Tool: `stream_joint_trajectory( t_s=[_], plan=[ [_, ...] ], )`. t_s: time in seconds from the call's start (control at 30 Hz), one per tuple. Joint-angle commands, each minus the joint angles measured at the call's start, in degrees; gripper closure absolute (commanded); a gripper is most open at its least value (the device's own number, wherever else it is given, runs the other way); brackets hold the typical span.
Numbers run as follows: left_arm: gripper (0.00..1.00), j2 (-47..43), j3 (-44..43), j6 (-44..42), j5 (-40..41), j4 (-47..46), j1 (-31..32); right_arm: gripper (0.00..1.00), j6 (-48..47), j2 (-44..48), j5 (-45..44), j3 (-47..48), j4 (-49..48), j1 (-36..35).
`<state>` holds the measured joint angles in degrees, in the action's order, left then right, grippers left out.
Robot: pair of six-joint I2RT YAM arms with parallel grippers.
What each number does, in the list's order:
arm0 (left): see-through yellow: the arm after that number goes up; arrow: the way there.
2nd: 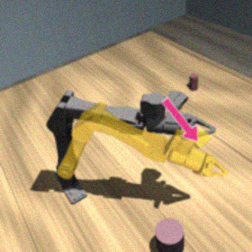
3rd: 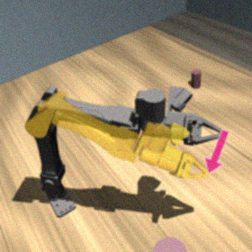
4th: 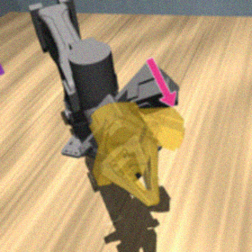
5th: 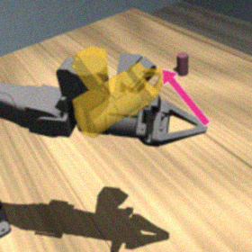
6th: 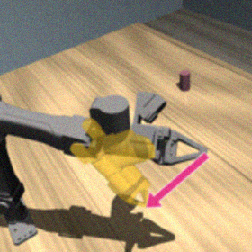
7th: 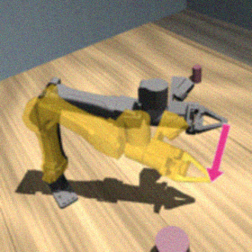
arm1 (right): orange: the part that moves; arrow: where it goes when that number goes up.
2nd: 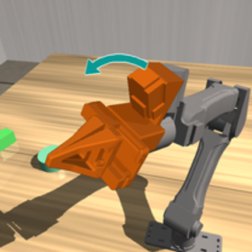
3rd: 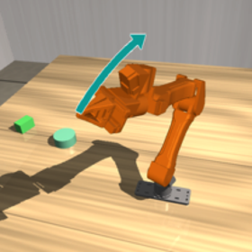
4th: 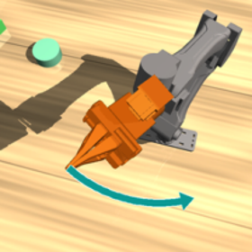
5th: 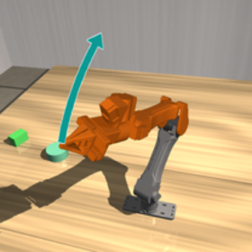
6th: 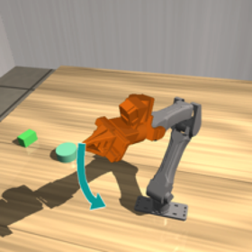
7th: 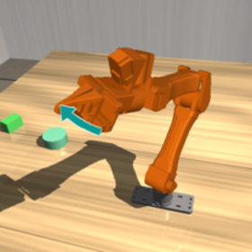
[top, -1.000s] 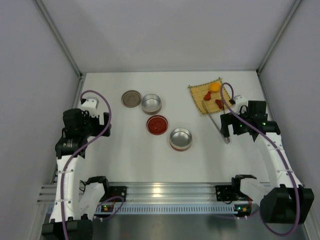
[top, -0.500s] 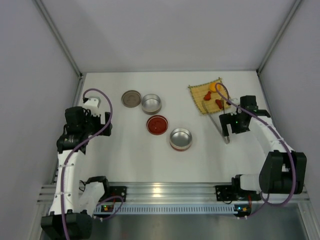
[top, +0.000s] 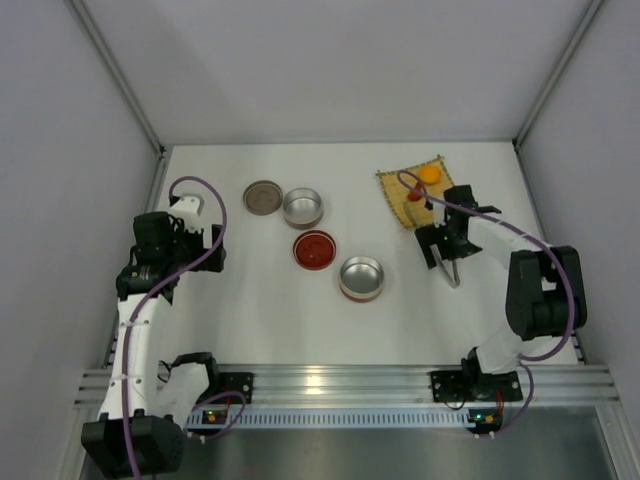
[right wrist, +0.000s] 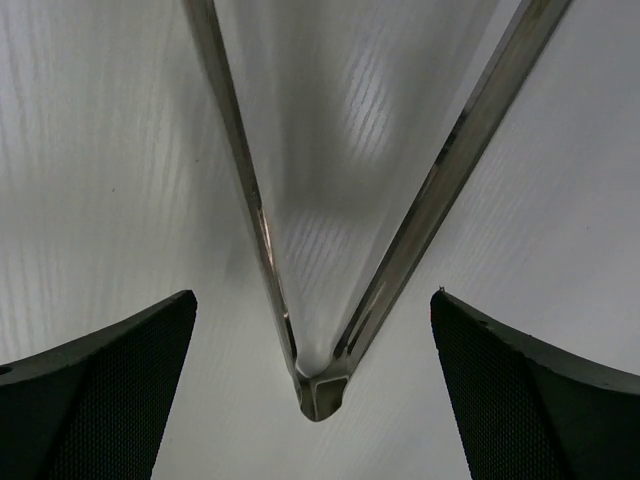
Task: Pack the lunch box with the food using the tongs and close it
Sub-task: Pick up the clamp at the center of the board.
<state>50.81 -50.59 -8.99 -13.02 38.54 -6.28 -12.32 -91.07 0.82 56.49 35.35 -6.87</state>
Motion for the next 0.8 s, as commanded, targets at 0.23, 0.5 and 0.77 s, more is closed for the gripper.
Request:
stream_joint_trajectory(
  t_s=[0.23, 0.5, 0.77],
  plan=[
    [0.02, 2.1, -1.0, -0.32, -1.83, -4.27, -0.13, 0.01, 2.47, -6.05, -1.79, 5.47, -6.7, -0.68],
    [0.01, 2.45, -0.3, -0.06, -4.21, -6.2, -0.13, 0.01, 1.95, -8.34, 2.25, 4.24, -11.09, -0.07],
    [0.02, 2.37, 0.31, 0.03, -4.65, -7.08, -0.13, 0.02, 0.63, -9.91, 5.24, 4.16, -12.41, 2.3]
  ],
)
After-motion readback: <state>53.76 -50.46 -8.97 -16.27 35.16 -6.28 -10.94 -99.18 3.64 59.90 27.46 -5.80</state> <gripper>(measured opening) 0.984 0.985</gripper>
